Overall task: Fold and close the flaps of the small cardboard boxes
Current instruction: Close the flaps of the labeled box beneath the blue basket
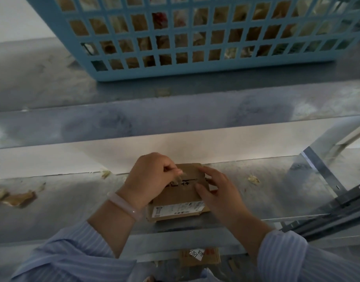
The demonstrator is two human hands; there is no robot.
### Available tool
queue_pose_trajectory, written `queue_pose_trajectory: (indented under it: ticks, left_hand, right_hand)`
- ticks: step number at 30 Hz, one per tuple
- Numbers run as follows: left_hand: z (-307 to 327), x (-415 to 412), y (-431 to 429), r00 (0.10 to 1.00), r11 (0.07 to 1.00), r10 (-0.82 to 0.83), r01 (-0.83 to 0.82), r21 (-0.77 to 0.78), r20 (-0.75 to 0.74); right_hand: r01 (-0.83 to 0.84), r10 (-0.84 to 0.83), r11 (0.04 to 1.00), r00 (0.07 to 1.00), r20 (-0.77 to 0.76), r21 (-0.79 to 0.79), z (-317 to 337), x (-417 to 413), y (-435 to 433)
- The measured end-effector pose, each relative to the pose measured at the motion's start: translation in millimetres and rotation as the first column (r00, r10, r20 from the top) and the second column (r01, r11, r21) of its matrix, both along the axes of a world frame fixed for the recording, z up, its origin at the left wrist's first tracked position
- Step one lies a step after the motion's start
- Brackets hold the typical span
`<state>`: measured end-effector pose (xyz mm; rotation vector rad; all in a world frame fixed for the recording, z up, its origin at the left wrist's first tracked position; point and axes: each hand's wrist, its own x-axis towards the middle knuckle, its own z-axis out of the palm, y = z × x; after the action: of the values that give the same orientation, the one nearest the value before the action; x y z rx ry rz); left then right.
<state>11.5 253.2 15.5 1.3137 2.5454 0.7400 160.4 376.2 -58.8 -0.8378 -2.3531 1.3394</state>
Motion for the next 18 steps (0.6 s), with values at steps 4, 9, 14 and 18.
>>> queue_pose_trajectory:
  ticks: [4, 9, 14, 18]
  left_hand:
    - [-1.8, 5.4, -6.7, 0.991, 0.999, -0.016, 0.011, -0.040, -0.135]
    - [-6.7, 13.4, -17.5, 0.939, 0.993, 0.008, -0.049, -0.110, -0.343]
    - [-13.3, 14.8, -25.6, 0.965, 0.991, 0.031, -0.064, -0.120, -0.261]
    - [-19.4, 13.7, -31.7, 0.959, 0.994, 0.017, -0.047, -0.100, -0.284]
  right_hand:
    - [-0.004, 0.004, 1.000, 1.000, -0.018, 0.030, 1.1, -0.8, -4.5]
    - [-0.019, 0.020, 0.999, 0.999, -0.029, 0.049, 1.3, -0.3, -7.2]
    - [-0.110, 0.118, 0.956, 0.993, -0.013, 0.272, 1.5, 0.0, -16.4]
    - [-0.422, 0.334, 0.784, 0.905, 0.264, 0.456, 9.0, -9.1, -24.9]
